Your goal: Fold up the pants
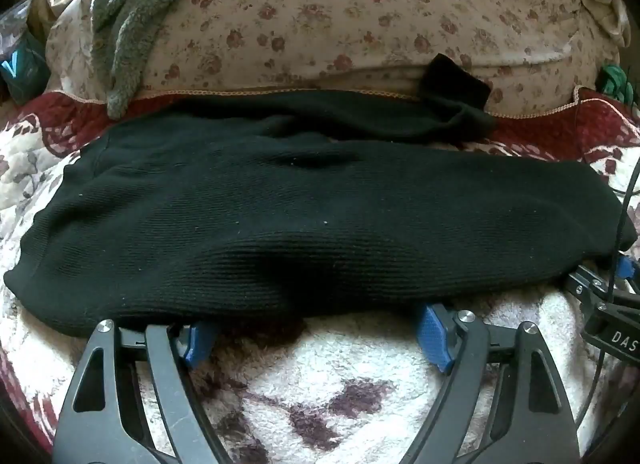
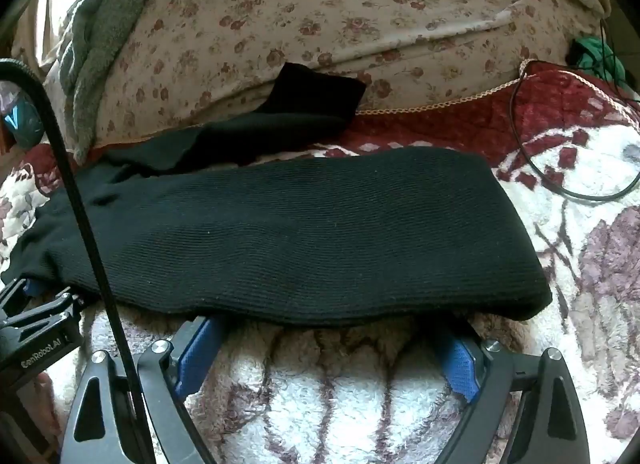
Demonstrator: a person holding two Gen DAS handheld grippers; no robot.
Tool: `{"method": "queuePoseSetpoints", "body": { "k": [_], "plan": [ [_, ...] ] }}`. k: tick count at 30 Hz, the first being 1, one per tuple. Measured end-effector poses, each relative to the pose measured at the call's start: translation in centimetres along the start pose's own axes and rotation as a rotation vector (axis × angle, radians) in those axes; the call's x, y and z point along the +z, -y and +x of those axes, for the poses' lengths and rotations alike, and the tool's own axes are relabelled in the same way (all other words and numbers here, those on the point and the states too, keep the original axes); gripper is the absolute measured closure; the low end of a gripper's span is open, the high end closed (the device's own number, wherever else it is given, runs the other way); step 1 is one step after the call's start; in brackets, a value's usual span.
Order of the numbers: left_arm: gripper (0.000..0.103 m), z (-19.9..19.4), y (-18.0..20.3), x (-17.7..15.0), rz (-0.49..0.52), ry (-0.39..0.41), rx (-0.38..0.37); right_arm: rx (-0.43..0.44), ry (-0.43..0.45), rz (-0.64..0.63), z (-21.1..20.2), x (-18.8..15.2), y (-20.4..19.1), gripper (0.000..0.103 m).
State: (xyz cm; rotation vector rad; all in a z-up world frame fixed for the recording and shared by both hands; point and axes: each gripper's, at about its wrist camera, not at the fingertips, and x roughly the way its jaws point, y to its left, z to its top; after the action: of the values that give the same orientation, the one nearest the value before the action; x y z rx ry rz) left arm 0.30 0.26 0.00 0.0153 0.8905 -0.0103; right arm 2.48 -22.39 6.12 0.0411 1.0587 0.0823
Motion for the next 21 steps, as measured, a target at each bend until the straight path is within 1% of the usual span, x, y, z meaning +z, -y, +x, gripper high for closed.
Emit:
{"method": "queuePoseSetpoints", "body": {
  "k": [4,6,7,8,9,10,11,12,13,14,15,16,19,20,21],
  "plan": [
    [0.021,-1.0,-0.1,-0.1,0.052,-0.032,-0.030,0.017,-0.011,0.005,0.3,0.2,0.0,0.010],
    [0.022,-1.9,-0.3,-0.6,0.048,0.010,-0.057,0.075,-0.021,0.014,-0.1,0.2,0.2,0.010],
    [0.022,-2.5,-0.8,-0.8,0.033,0.013,-0.082,0.111,-0.029,0.014,-0.5,0.1,0.4,0.011],
    [0.022,-3.0,-0.9,-1.0,0.029,0.035,-0.090,0.147,-0.032,0.010,-1.0,0.0,0.5,0.012],
    [0.022,-3.5,-0.9,-0.9,0.047,0.036,-0.069,0.197,-0.027,0.018,-1.6,-0.2,0.8,0.013],
    [0.022,-4.3,-1.1,-1.1,0.046,0.060,-0.068,0.245,0.028,0.040,-2.1,-0.5,0.8,0.014],
    [0.022,-5.1,-1.0,-1.1,0.072,0.088,-0.040,0.317,0.092,0.082,-2.6,-1.1,1.0,0.014],
    [0.022,-5.7,-1.1,-0.9,0.081,0.073,-0.033,0.367,0.093,0.106,-3.0,-1.6,1.1,0.014],
    [0.022,-6.5,-1.4,-0.8,0.078,0.078,-0.033,0.402,0.106,0.112,-3.3,-1.9,1.0,0.015],
    [0.022,-7.3,-1.8,-0.8,0.074,0.092,-0.025,0.412,0.124,0.103,-4.0,-2.3,0.6,0.019],
    [0.022,-7.6,-2.0,-0.3,0.083,0.070,-0.008,0.383,0.117,0.076,-4.5,-2.4,0.2,0.020],
    [0.022,-8.2,-2.4,-0.2,0.085,0.086,0.004,0.365,0.128,0.049,-5.5,-2.5,-0.3,0.020],
    [0.022,-9.0,-3.4,0.2,0.080,0.078,0.023,0.324,0.137,-0.007,-8.9,-2.5,-1.1,0.020],
    [0.022,-9.2,-4.0,0.2,0.057,0.073,0.006,0.321,0.114,0.004,-9.6,-2.2,-0.8,0.020],
    [0.022,-9.4,-4.6,0.2,0.044,0.072,-0.001,0.317,0.122,0.009,-10.6,-2.2,-0.6,0.020]
  ]
}}
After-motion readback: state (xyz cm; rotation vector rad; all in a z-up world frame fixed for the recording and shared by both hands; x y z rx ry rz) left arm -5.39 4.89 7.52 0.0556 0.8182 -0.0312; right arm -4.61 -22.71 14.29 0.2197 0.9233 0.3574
